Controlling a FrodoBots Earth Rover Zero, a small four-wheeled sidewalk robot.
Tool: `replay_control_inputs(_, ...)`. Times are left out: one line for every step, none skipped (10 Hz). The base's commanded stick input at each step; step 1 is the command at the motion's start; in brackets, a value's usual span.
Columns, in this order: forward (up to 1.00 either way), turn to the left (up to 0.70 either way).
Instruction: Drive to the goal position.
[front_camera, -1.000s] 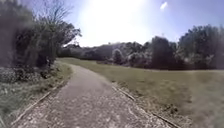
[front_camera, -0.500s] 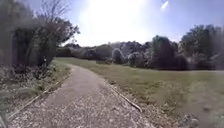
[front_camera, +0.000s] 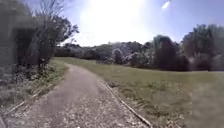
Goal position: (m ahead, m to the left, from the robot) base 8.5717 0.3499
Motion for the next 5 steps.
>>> replay_control_inputs(0.0,0.0)
replay_control_inputs(0.0,0.0)
replay_control_inputs(0.0,0.0)
replay_control_inputs(0.0,0.0)
replay_control_inputs(0.0,0.0)
